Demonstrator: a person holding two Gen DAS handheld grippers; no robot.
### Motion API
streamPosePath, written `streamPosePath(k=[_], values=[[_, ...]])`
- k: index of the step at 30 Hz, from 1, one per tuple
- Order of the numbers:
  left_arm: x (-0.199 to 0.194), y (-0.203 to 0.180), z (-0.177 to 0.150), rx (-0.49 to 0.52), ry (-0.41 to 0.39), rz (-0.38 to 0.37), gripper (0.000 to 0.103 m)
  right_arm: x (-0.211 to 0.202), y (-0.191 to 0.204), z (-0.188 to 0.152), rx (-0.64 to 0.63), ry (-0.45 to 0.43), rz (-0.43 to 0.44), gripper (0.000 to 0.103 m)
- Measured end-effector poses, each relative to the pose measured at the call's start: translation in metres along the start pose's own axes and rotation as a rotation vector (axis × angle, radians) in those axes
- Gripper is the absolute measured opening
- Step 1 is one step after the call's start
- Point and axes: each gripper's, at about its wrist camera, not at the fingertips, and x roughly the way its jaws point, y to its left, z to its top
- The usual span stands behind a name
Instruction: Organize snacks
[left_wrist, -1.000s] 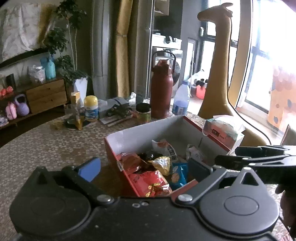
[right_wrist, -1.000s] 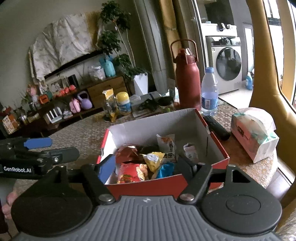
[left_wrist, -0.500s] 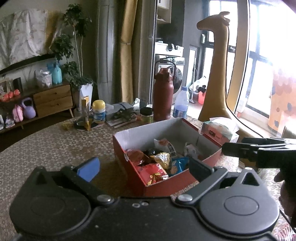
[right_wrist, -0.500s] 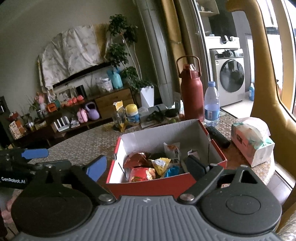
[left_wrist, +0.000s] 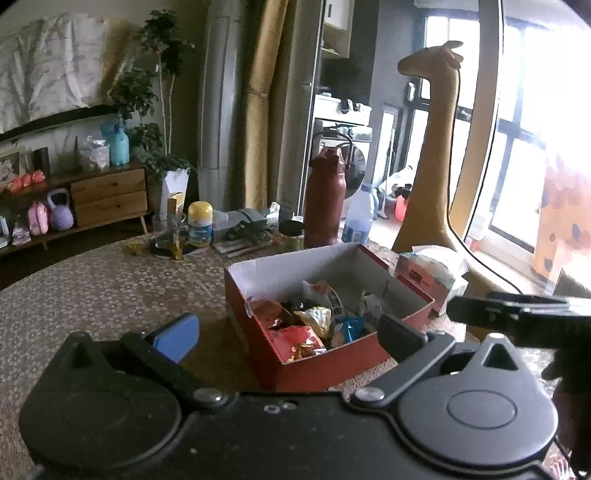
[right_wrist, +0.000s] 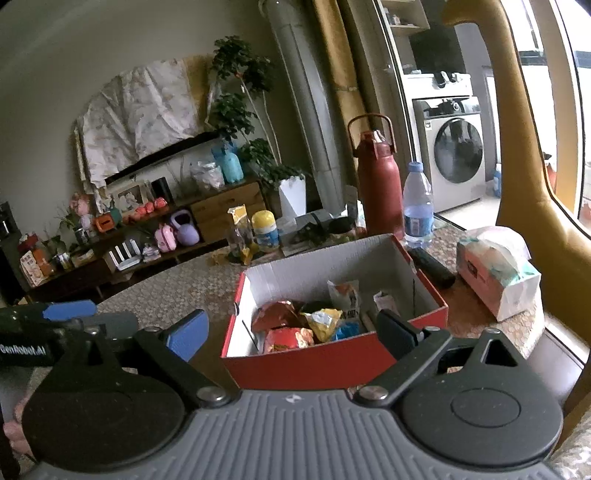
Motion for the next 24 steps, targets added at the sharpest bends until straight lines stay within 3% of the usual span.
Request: streamPosePath(k=[24], values=[[-0.0112,-0.0034,0.0014,-0.025,-0.025,0.015,0.103,-0.0059,0.0060,-0.0017,-0.019,0.004,-0.026,0.098]])
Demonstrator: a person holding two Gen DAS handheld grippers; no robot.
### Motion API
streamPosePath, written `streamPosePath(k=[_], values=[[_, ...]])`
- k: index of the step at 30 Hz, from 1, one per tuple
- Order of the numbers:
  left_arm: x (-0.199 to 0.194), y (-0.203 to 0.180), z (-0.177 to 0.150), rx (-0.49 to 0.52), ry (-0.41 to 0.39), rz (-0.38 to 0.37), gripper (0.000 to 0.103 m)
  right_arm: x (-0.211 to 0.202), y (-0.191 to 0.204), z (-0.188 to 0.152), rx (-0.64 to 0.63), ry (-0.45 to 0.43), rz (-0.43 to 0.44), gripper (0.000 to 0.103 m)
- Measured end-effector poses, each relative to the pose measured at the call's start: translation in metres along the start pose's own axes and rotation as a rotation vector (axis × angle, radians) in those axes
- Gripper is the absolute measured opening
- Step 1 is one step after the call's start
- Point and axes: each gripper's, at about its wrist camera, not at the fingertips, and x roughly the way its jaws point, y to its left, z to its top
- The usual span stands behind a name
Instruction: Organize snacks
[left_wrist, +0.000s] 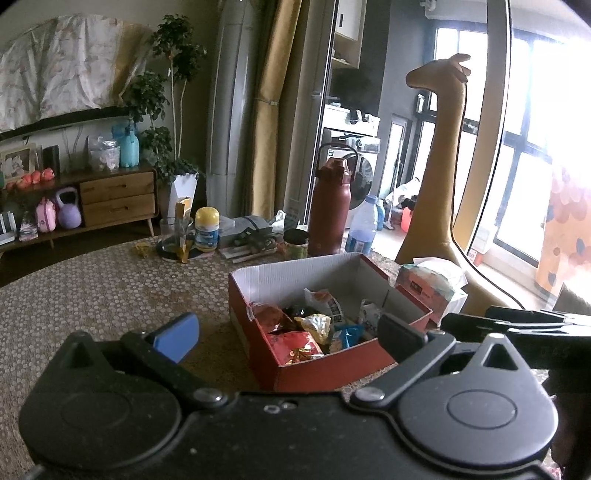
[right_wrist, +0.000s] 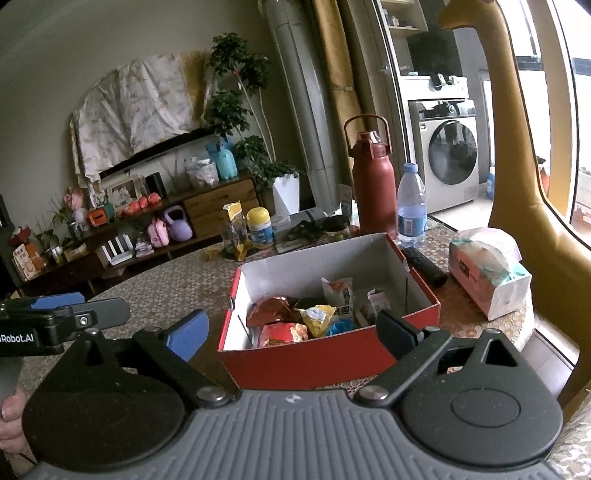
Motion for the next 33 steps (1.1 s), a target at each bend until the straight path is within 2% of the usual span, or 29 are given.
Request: streamPosePath(k=[12,33], values=[[-0.006,-0.008,-0.001,0.007,-0.017,0.002,0.103,-0.007,0.010,-0.001,-0.015,-0.015,0.026,0.098],[-0.004,-0.011,-0.008,0.000,0.007,-0.015,0.103,-0.004,0.014,-0.010,-0.018,0.005,0.026,0.098]])
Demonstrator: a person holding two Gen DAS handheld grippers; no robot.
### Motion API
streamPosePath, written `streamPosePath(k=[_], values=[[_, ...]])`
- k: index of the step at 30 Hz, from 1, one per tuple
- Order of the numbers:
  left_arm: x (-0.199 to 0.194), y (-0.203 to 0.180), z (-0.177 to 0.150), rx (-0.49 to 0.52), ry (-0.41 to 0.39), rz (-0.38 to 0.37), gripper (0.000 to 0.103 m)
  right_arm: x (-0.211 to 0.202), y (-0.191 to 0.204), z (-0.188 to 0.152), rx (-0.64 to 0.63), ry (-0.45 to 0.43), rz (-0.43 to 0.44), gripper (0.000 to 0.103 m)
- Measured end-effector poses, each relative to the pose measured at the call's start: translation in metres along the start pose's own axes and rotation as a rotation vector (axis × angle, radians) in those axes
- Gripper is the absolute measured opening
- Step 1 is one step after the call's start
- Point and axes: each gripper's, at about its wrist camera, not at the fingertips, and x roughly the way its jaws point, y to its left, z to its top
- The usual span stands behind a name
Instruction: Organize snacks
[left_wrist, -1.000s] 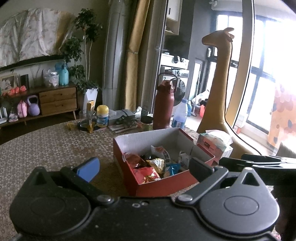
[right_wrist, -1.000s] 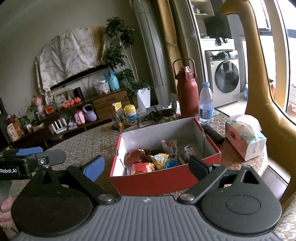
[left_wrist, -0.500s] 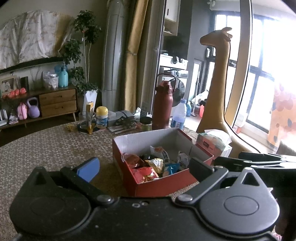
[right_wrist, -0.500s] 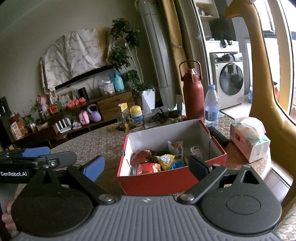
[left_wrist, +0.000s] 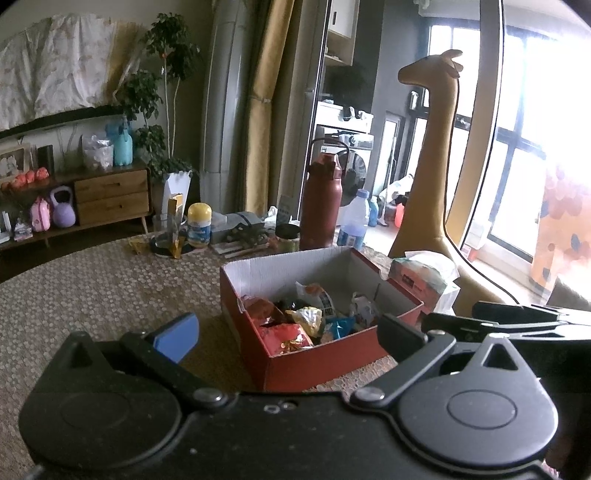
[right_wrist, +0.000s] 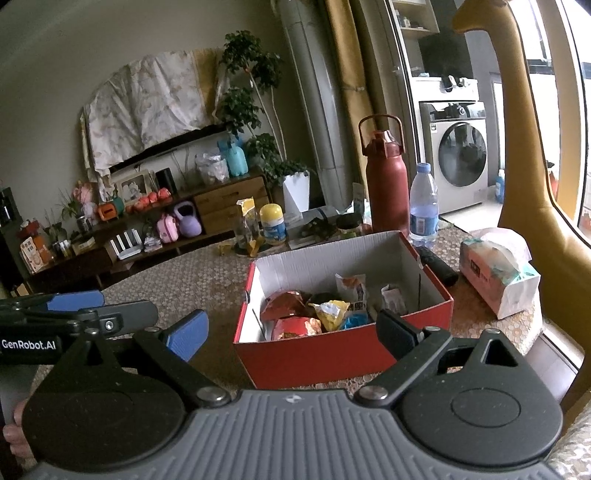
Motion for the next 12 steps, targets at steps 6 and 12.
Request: streamPosePath(k=[6,12], values=[[-0.0001,0.0018,-0.0006,-0.007,0.000,-0.003,0.103,0.0000,0.0000,-0.0012,-0.002,0.002,0.000,0.098],[0.0002,0.0019,-0.0007,-0.008,0.000,-0.005,0.103,0.0010,0.0001,-0.0013,-0.001,0.003,-0.001,0.098]])
